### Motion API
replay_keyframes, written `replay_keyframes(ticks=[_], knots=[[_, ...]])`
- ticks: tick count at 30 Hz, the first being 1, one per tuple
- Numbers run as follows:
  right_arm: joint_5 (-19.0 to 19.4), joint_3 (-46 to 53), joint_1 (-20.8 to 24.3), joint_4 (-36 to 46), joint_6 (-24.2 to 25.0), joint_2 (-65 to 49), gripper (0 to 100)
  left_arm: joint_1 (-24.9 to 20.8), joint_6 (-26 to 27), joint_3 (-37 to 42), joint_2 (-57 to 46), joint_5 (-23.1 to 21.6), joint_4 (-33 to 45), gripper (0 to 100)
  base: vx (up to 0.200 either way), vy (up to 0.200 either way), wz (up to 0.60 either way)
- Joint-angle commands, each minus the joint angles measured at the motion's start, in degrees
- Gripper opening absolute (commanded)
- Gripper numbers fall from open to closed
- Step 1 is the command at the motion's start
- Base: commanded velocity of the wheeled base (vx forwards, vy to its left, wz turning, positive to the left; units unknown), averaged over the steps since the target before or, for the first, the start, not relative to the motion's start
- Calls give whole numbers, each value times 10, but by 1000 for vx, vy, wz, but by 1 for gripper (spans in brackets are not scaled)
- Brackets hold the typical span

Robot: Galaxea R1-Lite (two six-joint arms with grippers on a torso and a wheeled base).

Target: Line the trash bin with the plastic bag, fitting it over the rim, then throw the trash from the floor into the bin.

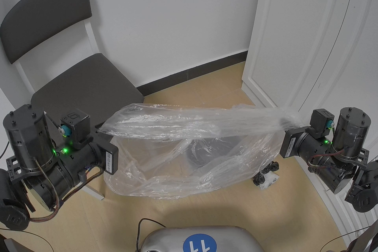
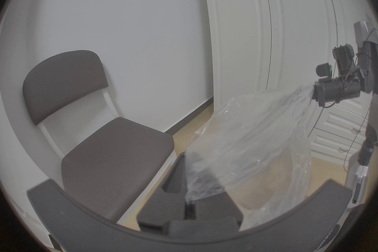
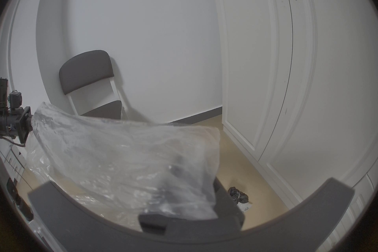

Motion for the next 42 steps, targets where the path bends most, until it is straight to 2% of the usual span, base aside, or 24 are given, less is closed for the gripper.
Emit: replay_keyframes(ticks=[1,5,11,16,18,19,24,42], knots=[[12,12,-11,-2,-12,-5,0,3,1,12,4,0,0,0,0,0,0],[50,35,-26,-2,-37,-26,0,20,15,19,4,-11,0,0,0,0,0],[102,69,-50,-1,-77,-56,0,49,34,28,-3,-84,-1,0,0,0,0],[170,107,-81,-1,-122,-77,0,61,37,29,-3,-97,-1,0,0,0,0],[177,109,-85,-1,-127,-79,0,63,37,29,-3,-99,-1,0,0,0,0],[204,122,-100,-1,-150,-88,0,76,37,29,-3,-117,-1,0,0,0,0],[242,138,-124,-1,-174,-96,0,105,37,28,-4,-158,-1,0,0,0,0],[249,131,-137,-4,-179,-92,0,119,35,26,-3,-168,-23,0,0,0,0]])
